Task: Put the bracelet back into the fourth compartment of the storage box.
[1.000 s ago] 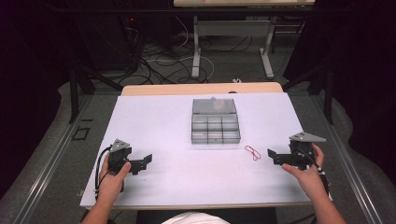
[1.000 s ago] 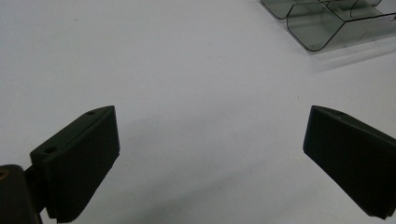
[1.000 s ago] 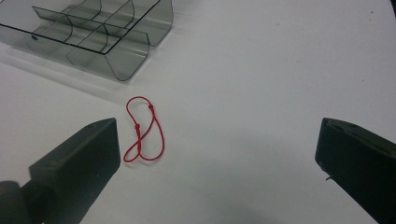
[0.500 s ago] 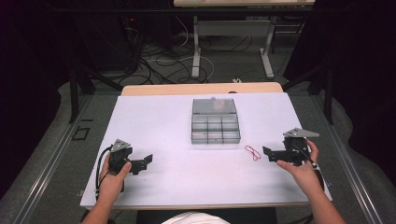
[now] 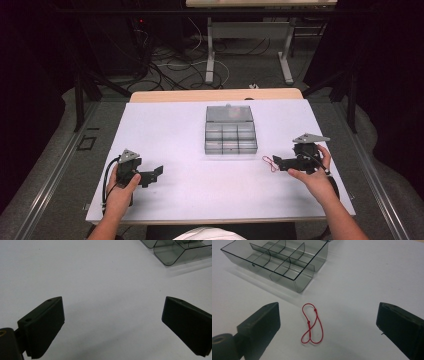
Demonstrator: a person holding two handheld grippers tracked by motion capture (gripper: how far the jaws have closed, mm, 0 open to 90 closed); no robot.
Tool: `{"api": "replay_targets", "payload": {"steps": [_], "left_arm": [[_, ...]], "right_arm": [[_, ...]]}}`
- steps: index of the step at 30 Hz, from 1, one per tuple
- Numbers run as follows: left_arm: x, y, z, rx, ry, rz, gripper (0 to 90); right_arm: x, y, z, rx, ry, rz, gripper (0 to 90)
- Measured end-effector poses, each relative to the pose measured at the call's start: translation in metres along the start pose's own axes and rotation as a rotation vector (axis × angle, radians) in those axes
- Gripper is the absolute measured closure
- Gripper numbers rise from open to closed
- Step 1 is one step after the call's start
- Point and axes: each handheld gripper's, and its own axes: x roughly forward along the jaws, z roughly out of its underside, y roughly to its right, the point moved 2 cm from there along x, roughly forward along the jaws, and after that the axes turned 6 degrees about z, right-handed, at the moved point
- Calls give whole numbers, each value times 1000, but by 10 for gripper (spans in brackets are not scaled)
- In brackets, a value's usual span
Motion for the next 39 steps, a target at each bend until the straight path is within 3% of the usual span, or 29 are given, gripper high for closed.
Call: {"api": "replay_targets", "payload": {"steps": [4, 8, 14, 34, 39], "left_arm": [[-1, 0, 0, 3, -19, 12, 49], [0, 0, 0, 5, -5, 5, 51], [0, 0, 0, 11, -12, 4, 60], [0, 0, 0, 20, -29, -6, 80], [1, 0, 0, 19, -29, -4, 80]], "right_arm": [[5, -5, -2, -9, -25, -10, 85], [10, -9, -4, -34, -52, -12, 145], [16, -13, -5, -46, -75, -26, 158], [37, -19, -2, -140, -167, -21, 445], [40, -21, -1, -139, -186, -23, 505]]}}
